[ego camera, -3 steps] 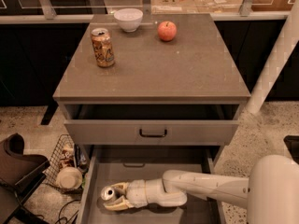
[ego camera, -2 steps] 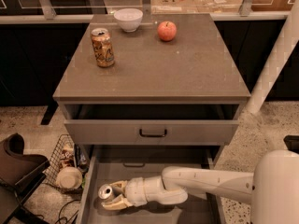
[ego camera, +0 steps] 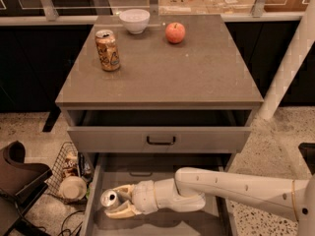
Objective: Pick redbull can from middle drawer and place on counter
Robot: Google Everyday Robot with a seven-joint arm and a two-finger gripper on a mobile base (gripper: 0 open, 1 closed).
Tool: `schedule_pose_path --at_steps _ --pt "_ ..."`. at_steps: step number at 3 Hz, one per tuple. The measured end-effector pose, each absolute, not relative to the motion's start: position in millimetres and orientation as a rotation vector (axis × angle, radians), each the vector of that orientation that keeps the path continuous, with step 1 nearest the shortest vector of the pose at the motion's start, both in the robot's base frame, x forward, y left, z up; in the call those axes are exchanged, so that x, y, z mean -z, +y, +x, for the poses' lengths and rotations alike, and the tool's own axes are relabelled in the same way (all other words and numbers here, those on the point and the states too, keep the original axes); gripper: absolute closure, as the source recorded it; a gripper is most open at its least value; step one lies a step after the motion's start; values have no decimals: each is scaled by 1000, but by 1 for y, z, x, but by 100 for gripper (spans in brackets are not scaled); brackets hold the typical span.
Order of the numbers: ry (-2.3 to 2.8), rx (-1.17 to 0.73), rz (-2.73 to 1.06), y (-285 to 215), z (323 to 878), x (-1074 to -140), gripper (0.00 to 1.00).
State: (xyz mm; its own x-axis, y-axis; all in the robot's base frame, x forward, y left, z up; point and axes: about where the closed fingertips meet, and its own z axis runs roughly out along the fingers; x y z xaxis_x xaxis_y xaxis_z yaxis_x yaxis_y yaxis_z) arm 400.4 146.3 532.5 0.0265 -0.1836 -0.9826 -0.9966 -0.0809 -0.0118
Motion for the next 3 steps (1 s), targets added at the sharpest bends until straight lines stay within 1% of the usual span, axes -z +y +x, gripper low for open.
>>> schedule_pose_path --at_steps 3 --pt "1138 -1050 -1411 132 421 -669 100"
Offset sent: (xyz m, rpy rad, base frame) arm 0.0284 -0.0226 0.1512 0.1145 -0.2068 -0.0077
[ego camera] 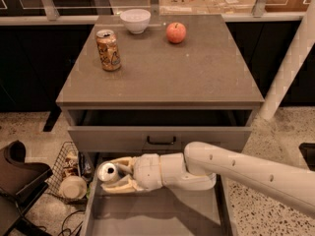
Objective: Pick redbull can from middle drawer and place on counter
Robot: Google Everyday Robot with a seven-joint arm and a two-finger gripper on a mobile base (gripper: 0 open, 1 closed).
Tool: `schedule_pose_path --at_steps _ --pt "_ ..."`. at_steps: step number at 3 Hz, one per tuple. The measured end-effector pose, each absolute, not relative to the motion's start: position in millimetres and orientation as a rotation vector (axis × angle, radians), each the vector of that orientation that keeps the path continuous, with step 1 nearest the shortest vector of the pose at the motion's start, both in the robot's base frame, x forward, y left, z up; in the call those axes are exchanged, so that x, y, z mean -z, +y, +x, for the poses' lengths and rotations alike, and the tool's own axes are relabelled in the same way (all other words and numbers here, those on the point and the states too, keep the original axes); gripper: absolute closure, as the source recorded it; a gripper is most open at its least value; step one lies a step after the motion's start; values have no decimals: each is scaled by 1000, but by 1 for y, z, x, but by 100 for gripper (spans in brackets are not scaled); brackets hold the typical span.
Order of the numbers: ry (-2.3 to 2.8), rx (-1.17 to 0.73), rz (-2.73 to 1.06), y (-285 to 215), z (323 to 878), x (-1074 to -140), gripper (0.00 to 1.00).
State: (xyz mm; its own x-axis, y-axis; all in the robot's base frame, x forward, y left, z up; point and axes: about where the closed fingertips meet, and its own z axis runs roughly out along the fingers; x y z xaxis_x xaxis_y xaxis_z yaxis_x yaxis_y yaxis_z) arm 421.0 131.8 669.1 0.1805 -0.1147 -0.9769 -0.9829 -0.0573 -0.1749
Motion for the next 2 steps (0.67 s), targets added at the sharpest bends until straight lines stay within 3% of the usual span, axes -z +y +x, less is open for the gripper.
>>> schedule_pose_path --at_steps 2 --pt "1187 -959 -1396 123 420 -751 100"
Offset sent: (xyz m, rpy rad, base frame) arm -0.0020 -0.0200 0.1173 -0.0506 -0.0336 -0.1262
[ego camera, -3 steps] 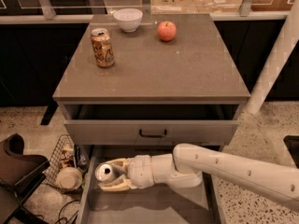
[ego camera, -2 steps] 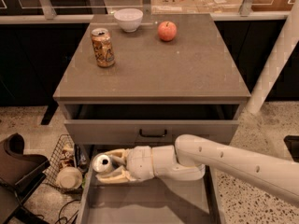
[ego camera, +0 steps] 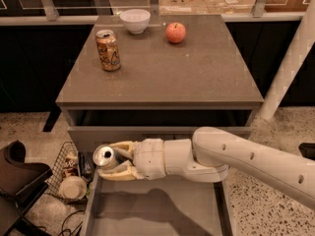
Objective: Pick redbull can from middle drawer and place on counter
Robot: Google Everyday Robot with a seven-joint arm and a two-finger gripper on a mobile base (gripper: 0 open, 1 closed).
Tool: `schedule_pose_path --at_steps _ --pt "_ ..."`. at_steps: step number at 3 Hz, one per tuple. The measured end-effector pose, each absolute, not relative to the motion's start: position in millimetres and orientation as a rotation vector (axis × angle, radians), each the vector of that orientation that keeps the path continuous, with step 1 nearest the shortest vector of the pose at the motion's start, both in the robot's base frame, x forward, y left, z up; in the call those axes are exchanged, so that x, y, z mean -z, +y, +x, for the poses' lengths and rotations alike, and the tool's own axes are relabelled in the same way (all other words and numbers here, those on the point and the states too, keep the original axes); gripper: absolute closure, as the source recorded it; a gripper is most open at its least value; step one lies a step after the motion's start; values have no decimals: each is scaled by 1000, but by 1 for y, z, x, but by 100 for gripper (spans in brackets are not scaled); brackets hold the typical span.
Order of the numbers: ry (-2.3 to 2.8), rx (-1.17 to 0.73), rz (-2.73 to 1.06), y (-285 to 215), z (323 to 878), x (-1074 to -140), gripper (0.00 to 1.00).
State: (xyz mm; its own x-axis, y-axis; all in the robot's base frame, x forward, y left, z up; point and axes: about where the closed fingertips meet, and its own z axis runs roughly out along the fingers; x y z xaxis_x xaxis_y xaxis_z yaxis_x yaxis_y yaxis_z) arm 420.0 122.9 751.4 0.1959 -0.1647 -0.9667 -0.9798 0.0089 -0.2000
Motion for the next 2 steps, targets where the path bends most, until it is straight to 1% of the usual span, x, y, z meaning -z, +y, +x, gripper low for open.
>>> schedule_pose_path --at_steps 1,2 --pt "1188 -962 -1389 124 422 -757 100" --pt "1245 -941 -1351 114 429 -789 100"
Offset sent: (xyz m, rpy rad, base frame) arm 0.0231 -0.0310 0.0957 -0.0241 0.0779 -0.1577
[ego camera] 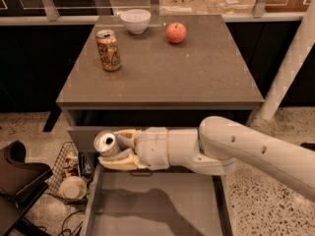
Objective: Pick redbull can from middle drawer and place on counter
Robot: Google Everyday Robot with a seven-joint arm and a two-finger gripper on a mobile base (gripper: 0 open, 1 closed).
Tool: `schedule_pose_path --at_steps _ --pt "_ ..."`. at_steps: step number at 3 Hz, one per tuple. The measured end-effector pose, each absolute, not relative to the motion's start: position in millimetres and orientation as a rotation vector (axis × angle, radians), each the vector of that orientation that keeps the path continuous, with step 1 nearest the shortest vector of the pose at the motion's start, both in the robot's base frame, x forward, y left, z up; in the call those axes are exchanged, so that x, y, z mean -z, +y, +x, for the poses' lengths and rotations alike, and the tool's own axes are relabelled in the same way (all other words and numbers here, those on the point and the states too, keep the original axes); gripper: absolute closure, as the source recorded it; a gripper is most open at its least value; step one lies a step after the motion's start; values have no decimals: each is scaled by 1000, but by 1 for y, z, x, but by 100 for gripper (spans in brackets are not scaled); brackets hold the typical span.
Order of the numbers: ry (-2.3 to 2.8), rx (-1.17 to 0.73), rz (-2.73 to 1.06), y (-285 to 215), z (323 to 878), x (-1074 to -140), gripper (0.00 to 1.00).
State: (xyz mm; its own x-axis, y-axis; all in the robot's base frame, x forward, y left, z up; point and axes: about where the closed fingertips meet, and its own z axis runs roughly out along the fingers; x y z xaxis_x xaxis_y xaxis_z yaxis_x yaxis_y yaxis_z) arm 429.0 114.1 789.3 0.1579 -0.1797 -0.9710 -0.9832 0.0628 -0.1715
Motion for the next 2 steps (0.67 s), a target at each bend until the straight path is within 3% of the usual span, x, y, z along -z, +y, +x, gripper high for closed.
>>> schedule_pose_path --at_steps 2 --pt "1425 -843 -1188 57 459 -863 100"
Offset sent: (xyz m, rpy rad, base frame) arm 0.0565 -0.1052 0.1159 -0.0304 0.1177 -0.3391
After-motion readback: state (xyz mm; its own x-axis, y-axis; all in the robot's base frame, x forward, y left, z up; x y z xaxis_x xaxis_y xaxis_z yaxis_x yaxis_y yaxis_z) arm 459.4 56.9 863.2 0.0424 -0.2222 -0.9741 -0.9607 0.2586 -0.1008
